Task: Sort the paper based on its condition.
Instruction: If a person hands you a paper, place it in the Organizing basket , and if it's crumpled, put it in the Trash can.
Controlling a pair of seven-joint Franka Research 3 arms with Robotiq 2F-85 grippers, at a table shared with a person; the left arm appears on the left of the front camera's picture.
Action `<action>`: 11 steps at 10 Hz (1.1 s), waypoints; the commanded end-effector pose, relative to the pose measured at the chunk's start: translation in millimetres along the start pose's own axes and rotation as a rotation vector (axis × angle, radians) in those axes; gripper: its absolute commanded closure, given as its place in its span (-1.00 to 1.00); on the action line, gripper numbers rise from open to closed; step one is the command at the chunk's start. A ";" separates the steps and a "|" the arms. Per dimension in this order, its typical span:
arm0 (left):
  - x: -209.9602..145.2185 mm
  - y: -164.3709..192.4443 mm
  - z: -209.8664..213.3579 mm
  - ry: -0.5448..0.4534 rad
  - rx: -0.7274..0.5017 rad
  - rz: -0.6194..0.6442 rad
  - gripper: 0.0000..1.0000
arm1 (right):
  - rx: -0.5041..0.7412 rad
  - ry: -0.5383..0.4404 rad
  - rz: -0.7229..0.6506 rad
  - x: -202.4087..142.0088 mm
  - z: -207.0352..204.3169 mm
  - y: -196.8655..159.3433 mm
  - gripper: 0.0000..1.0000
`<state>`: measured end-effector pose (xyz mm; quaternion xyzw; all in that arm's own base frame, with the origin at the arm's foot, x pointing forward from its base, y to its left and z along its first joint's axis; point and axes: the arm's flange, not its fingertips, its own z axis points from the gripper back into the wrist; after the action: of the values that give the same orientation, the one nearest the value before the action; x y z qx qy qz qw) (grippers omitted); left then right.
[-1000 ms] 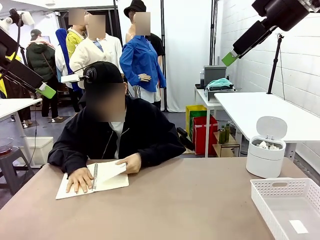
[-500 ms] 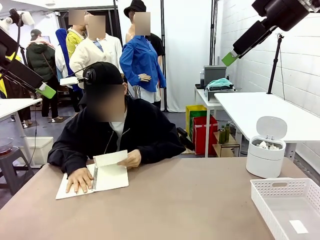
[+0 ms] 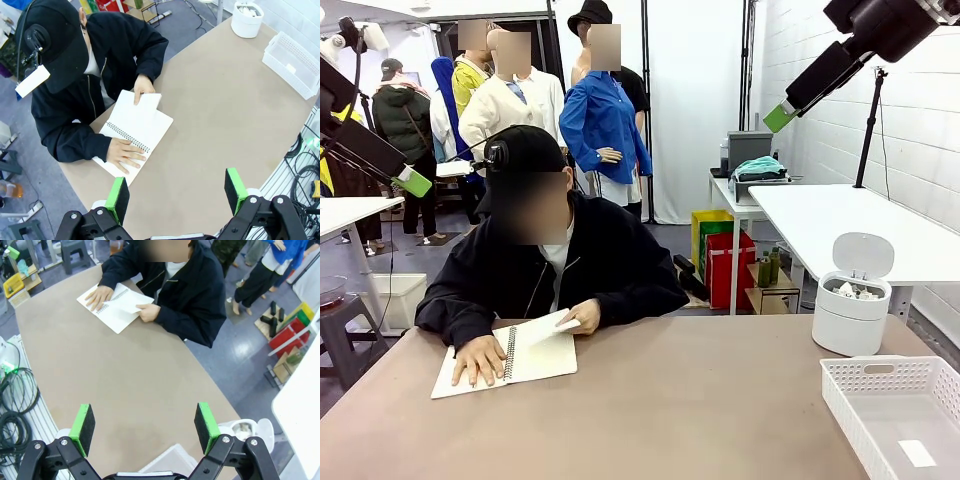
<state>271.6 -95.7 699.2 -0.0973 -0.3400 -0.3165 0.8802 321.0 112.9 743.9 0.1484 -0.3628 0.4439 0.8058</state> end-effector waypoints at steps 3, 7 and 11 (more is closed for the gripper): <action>-0.1 0.6 0.0 0.000 0.001 0.002 -1.00 | 0.006 0.007 0.000 -0.7 -0.4 0.5 -1.00; -0.1 0.6 0.0 0.000 0.001 0.002 -1.00 | 0.006 0.007 0.000 -0.7 -0.4 0.5 -1.00; -0.1 0.6 0.0 0.000 0.001 0.002 -1.00 | 0.006 0.007 0.000 -0.7 -0.4 0.5 -1.00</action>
<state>271.6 -95.7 699.2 -0.0973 -0.3400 -0.3165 0.8802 321.0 112.9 743.9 0.1484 -0.3628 0.4439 0.8058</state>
